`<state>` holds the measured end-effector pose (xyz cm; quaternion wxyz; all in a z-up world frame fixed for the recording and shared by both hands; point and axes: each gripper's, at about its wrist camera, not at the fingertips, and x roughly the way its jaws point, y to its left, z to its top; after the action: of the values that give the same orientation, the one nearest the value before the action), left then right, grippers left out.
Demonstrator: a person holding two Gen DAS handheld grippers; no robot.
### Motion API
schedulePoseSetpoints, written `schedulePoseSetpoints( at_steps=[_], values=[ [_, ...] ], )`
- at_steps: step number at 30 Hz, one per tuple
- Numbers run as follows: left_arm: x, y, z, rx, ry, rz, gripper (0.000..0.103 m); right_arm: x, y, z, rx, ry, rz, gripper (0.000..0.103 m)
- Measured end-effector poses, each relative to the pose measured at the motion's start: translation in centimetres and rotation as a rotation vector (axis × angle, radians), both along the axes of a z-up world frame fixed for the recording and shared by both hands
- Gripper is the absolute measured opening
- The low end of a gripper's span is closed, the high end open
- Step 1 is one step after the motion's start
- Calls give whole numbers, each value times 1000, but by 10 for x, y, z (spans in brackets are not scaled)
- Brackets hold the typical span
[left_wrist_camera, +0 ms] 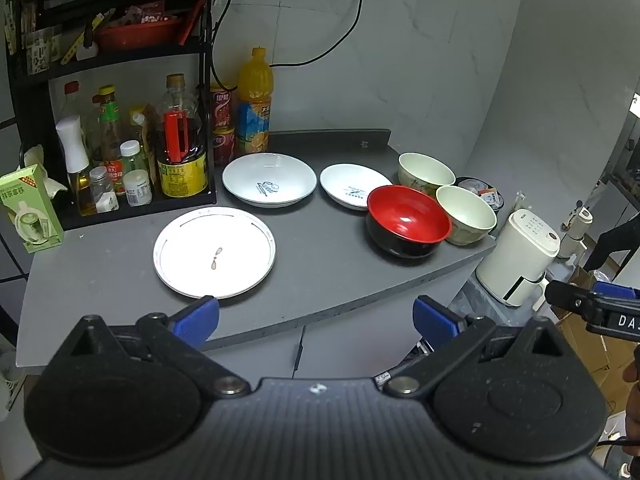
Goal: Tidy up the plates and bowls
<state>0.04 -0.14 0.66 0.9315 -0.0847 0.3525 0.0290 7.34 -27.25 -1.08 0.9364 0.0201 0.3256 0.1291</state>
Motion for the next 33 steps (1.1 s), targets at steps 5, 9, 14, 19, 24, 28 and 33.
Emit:
schedulePoseSetpoints(
  at_steps=[5,9,14,19,24,28,33],
  values=[
    [0,0,2,5,4,5,102,-1,7,-1,-8,1,9,103],
    [1,0,3,2,4,15,102,0,8,-1,-13,-4,20,103],
    [-1,0,-2,3,3,21,102,3,6,-1,-13,-6,33,103],
    [1,-3,-1,5,0,30,102,4,6,-1,-17,-13,38,103],
    [4,-2,-1,2,2,34,102,6,5,-2,-20,-13,41,103],
    [5,-3,-1,2,2,35,102,8,3,-3,-24,-12,39,103],
    [8,-6,-2,3,4,35,102,9,1,-4,-27,-13,42,103]
  ],
)
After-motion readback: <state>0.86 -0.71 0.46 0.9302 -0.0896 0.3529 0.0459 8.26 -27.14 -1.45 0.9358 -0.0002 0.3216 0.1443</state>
